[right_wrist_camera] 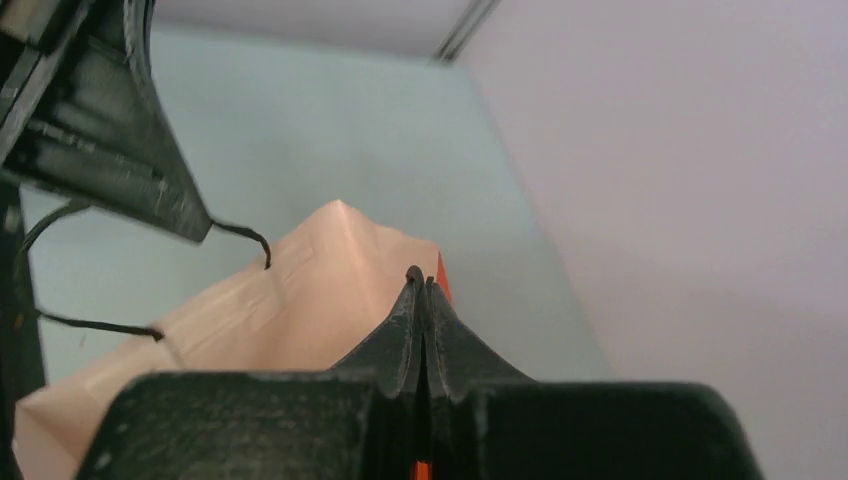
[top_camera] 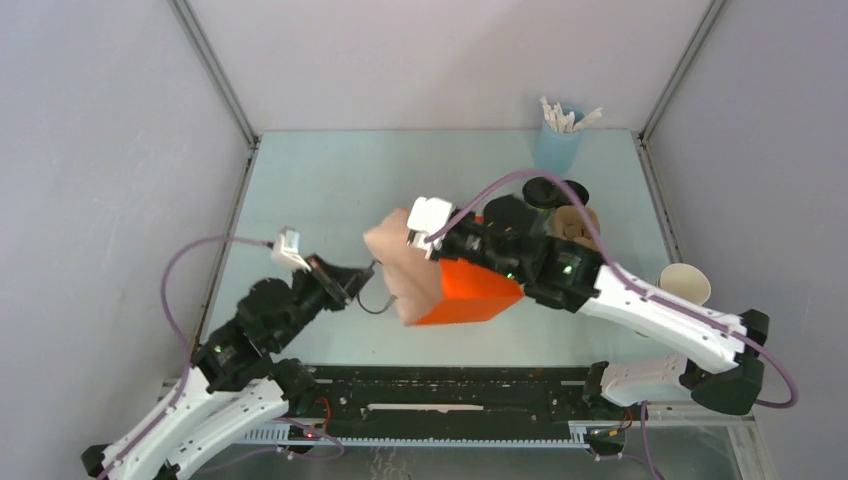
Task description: Pack the takeout coffee
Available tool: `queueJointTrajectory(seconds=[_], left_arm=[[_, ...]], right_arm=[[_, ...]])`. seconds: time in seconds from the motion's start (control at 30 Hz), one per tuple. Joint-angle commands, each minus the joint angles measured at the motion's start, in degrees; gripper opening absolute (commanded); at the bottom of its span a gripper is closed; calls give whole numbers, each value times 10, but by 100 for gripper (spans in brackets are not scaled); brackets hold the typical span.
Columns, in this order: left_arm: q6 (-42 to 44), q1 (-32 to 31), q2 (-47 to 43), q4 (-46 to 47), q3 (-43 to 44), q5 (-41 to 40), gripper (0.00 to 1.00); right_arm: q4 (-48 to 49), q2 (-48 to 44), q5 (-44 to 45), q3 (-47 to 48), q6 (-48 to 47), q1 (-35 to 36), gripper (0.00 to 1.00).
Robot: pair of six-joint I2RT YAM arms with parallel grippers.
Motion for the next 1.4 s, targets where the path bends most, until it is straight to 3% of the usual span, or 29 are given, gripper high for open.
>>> queueJointTrajectory(seconds=[0.0, 0.1, 0.27, 0.4, 0.6, 0.73, 0.83, 1.07, 1.17, 1.27, 1.37], left_arm=[[80, -2, 63, 50, 125, 38, 0], [87, -2, 60, 84, 129, 66, 0], [117, -1, 56, 33, 168, 41, 0], [150, -1, 51, -18, 179, -36, 0], [196, 0, 99, -34, 250, -31, 0], [202, 0, 102, -13, 253, -8, 0], [212, 4, 118, 6, 258, -23, 0], [321, 12, 206, 53, 320, -34, 0], [366, 11, 172, 143, 242, 6, 0], [384, 11, 121, 254, 114, 52, 0], [380, 10, 76, 324, 10, 60, 0]], right_arm=[[14, -25, -12, 122, -33, -1, 0], [21, -42, 3, 119, -29, -11, 0], [47, -67, 73, 78, 84, -25, 0], [130, -115, 57, -41, 108, -17, 0], [150, -101, 29, -38, 153, -61, 0], [140, -105, 11, -39, 181, -73, 0], [171, -93, 5, -38, 170, -80, 0], [240, -56, -33, -22, 96, -121, 0], [255, -58, -90, -41, 71, -140, 0], [354, -68, -178, -131, 44, -169, 0], [404, -75, -180, -200, -2, -147, 0]])
